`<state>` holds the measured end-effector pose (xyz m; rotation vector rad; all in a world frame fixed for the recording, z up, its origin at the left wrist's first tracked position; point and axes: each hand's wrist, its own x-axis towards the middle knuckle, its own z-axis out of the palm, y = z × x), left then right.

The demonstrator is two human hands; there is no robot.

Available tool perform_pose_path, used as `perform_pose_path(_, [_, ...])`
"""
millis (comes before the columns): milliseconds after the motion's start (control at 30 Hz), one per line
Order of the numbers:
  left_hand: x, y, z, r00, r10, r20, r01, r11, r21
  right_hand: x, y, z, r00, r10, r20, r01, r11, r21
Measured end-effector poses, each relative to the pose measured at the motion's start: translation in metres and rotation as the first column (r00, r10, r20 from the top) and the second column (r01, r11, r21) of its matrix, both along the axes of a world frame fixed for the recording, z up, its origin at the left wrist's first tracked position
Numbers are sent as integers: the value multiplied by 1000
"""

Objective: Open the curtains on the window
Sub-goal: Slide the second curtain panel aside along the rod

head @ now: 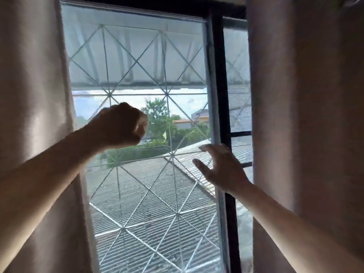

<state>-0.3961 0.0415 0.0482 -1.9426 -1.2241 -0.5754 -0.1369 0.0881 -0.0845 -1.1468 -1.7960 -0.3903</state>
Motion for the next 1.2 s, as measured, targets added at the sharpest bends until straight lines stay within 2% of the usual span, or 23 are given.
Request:
perform_pose_path(267, [132,50,-17,977,-206,47,205,978,24,131,-7,2,969,-236,-72,240,970,48])
perform_pose_path(567, [257,82,-28,921,-359,152,353,933,64,225,-7,7,933,-306,-190,335,930,148])
perform_pose_path(833, [330,90,-29,873,-413,261,398,911,111,268,6,6,919,-284,-272,313,948,66])
perform_pose_path(1100, [391,105,-20,802,-448,395,398,894,207,271,26,-3,908,-256,-333,235,967,-103])
perform_pose_path(1200, [410,113,-14,733,-478,484,410,878,247,264,34,-9,894,-256,-367,219,966,-140])
